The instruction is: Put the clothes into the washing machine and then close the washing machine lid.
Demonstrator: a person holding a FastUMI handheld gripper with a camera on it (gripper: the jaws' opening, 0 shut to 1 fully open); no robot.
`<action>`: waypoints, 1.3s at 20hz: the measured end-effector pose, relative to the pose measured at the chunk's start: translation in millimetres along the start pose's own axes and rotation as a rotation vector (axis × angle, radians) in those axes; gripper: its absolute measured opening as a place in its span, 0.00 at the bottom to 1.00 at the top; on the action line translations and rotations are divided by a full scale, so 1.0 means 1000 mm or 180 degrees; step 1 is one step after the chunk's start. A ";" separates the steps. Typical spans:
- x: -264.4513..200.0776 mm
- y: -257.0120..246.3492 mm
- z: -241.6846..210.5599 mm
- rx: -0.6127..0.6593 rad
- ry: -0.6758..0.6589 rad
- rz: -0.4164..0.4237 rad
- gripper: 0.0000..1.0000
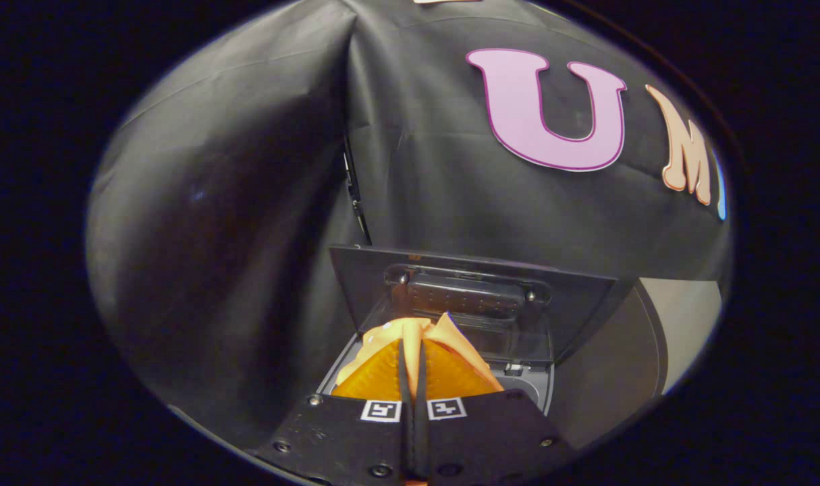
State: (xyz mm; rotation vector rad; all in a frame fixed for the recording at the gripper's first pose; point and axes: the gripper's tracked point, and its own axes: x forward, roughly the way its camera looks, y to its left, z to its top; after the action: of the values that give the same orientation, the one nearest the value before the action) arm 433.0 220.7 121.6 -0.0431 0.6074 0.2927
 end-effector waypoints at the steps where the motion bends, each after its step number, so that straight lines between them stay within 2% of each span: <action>1: 0.003 0.001 -0.003 -0.0001 0.0022 -0.0005 0.00; 10: 0.024 -0.012 -0.033 0.0198 0.0254 -0.0145 0.07; 19: 0.018 -0.012 -0.006 0.0086 -0.0045 -0.0209 1.00; 22: 0.017 -0.010 0.018 0.0060 -0.0333 -0.0237 1.00; 26: 0.008 -0.008 0.077 0.0033 -0.0945 -0.0285 1.00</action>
State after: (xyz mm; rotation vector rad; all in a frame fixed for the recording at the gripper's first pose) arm 484.7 224.6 179.8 -0.0164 0.3112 0.2039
